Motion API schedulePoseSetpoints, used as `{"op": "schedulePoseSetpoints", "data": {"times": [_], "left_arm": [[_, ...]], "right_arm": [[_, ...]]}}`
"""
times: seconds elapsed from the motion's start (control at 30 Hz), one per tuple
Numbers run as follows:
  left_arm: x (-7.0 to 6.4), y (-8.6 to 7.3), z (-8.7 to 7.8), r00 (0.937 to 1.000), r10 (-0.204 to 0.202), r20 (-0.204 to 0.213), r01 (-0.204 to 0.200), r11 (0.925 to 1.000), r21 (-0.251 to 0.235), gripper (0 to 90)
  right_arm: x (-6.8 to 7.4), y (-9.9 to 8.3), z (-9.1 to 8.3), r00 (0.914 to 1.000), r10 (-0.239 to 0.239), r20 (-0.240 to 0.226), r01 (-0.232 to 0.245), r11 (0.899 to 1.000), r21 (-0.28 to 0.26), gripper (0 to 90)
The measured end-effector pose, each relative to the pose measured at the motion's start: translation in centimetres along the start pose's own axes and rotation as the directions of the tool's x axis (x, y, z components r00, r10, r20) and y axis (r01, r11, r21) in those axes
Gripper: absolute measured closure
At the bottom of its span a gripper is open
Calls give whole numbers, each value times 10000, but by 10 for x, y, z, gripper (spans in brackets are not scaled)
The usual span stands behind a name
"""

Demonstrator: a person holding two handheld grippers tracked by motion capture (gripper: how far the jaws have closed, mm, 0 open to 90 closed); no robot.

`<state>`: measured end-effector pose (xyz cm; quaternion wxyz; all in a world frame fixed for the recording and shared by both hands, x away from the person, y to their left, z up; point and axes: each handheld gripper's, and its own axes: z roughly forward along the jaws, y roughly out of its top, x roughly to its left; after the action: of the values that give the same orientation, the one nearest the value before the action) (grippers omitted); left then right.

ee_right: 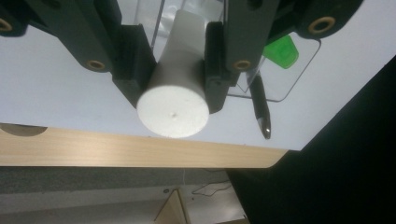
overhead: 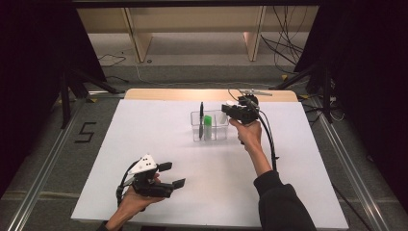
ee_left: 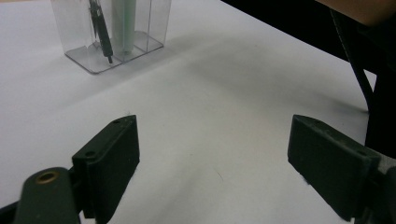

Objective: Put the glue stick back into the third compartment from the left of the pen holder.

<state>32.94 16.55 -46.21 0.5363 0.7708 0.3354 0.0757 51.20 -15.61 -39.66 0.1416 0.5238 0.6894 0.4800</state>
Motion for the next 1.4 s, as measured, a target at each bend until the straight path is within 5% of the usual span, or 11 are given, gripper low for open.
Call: {"op": "schedulePoseSetpoints", "data": {"times": [0.97, 1.0, 1.1, 1.4], "left_arm": [[1, 0, 1, 10000, 5, 43, -6, 10000, 74, 163], [1, 0, 1, 10000, 1, 40, -2, 10000, 77, 164], [1, 0, 1, 10000, -41, 38, 40, 10000, 65, 164], [1, 0, 1, 10000, -43, 33, 43, 10000, 72, 163]], "right_arm": [[1, -8, 13, 9978, -473, 456, 431, 9951, 886, 662], [1, -8, 11, 9981, -463, 402, 427, 9953, 874, 577], [0, -5, 6, 9992, -278, 287, 259, 9975, 655, 503], [3, -3, -11, 9984, -515, 236, 501, 9972, 563, 418]]}}
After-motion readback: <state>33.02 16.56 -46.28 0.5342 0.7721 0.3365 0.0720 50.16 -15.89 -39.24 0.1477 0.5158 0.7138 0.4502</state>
